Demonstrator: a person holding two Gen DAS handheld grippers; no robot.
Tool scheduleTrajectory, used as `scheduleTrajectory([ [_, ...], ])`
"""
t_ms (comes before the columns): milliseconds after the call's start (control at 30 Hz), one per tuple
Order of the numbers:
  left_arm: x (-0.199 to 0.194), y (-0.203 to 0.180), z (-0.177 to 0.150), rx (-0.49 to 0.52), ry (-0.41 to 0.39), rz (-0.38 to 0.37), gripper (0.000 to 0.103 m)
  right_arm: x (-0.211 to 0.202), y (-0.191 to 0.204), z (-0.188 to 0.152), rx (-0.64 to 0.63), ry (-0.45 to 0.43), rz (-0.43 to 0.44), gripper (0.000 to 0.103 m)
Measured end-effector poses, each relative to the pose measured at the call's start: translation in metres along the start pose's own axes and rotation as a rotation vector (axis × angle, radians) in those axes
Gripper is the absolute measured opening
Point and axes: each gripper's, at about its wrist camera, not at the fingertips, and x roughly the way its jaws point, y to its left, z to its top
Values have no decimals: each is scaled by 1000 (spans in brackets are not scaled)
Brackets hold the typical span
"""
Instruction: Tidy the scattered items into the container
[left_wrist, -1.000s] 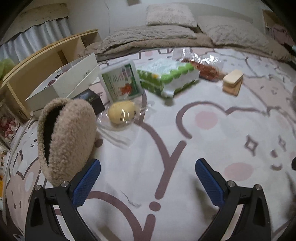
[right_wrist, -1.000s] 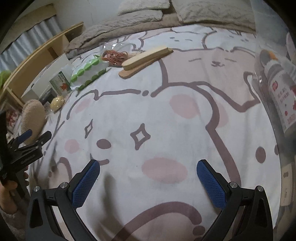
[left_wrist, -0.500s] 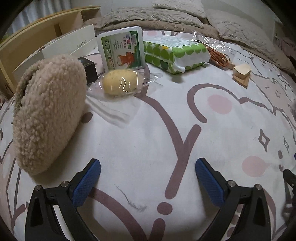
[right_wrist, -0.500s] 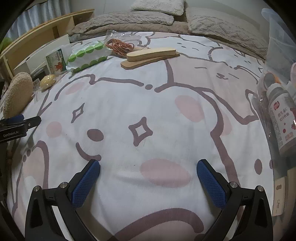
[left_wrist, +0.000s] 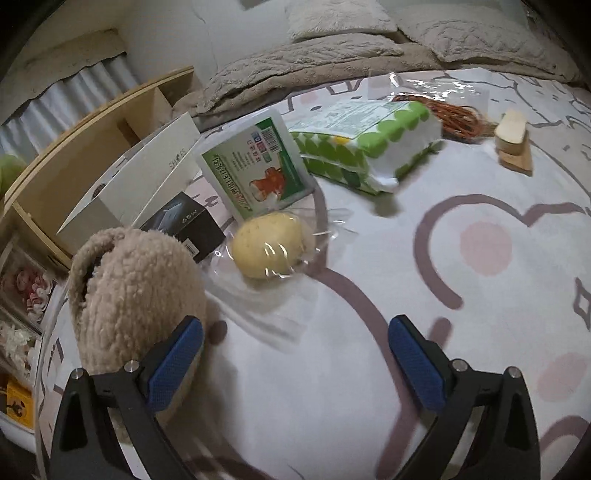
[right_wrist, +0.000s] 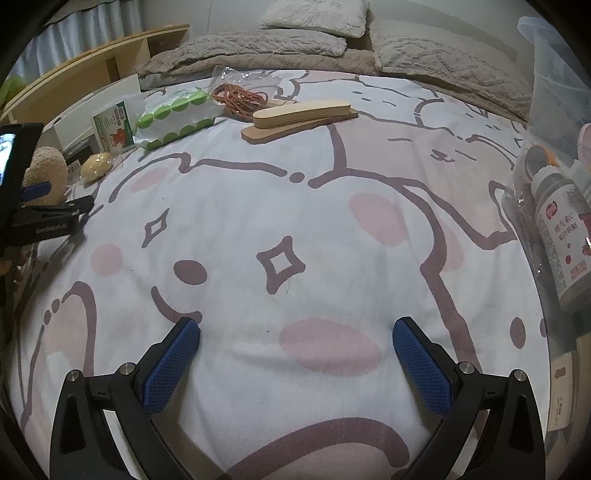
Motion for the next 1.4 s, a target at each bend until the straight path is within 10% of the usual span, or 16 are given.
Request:
scheduleTrajectory([
  [367,33,1,14,134,-73,188,69,0,-2,1,7,1,11,103],
  [467,27,-7,12,180,-104,155,27,0,-1,1,5,1,8,103],
  [533,22,-12,10,206,-105,105,23,0,-2,1,5,1,8,103],
  [900,-8,20,8,15,-94,-125,21,0,-1,1,6,0,10,103],
  [1067,-19,26,-5,6,-102,-112,26,0,-1,1,6,0,10,103],
  [1200,-17,25,-10,52,-102,-133,60,0,-1,1,7,-1,12,103],
  [1400,-12,18,-7,85,-109,-139,48,-1,-1,1,7,-1,12,103],
])
